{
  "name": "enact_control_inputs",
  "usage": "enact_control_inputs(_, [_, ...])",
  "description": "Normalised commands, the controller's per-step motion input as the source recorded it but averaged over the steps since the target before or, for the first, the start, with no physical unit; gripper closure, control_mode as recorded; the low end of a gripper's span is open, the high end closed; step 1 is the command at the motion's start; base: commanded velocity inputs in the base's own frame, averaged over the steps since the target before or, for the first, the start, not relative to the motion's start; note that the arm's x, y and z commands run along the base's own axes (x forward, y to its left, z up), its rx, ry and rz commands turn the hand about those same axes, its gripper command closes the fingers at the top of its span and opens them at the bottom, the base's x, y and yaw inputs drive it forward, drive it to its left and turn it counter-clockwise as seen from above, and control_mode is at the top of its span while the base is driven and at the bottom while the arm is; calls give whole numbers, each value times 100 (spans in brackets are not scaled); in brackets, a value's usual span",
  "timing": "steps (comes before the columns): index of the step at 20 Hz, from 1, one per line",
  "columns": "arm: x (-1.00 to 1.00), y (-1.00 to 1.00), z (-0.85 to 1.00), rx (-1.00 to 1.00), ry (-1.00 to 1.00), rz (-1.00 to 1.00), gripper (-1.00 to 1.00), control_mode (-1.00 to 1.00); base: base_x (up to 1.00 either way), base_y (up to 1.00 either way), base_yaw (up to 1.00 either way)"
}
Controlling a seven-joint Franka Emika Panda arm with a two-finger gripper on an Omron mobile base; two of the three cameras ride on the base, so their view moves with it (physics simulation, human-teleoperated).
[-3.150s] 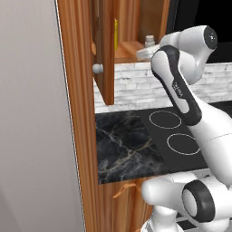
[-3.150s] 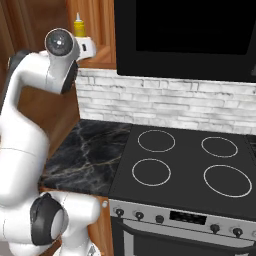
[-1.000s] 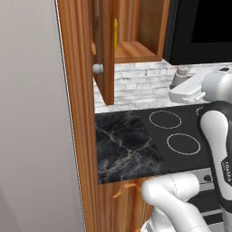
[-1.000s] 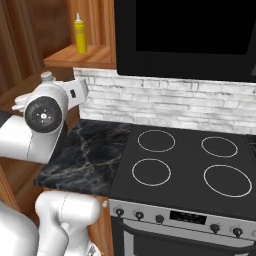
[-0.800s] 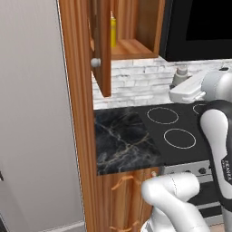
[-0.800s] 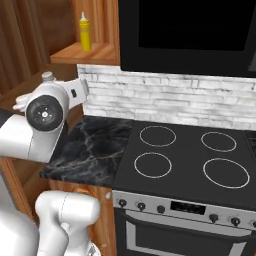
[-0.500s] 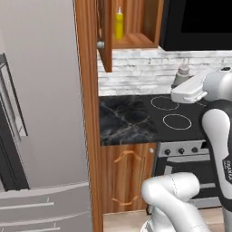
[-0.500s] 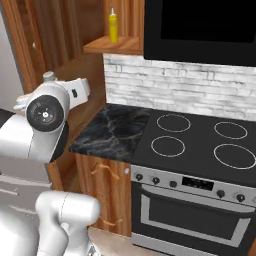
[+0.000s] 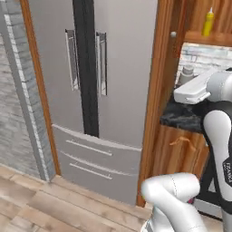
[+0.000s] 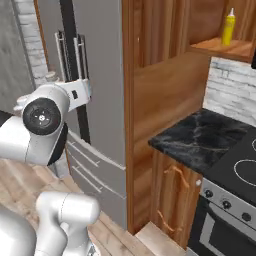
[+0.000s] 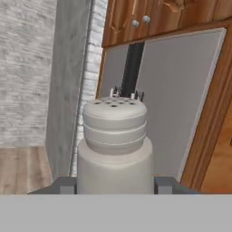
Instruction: Move the mustard and shaker from the cabinet to the dining counter.
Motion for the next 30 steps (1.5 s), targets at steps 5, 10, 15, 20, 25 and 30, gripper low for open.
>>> enact_control_inputs(5, [0,0,0,0,0,0,100,100,0,0,100])
enact_control_inputs(10, [0,0,0,0,0,0,100,100,0,0,100])
enact_control_inputs(15, [0,0,0,0,0,0,100,100,0,6,100])
enact_control_inputs(20, [0,0,0,0,0,0,100,100,30,28,73])
enact_control_inputs(25, [0,0,0,0,0,0,100,100,33,12,1])
enact_control_inputs(30, [0,0,0,0,0,0,100,100,46,37,7])
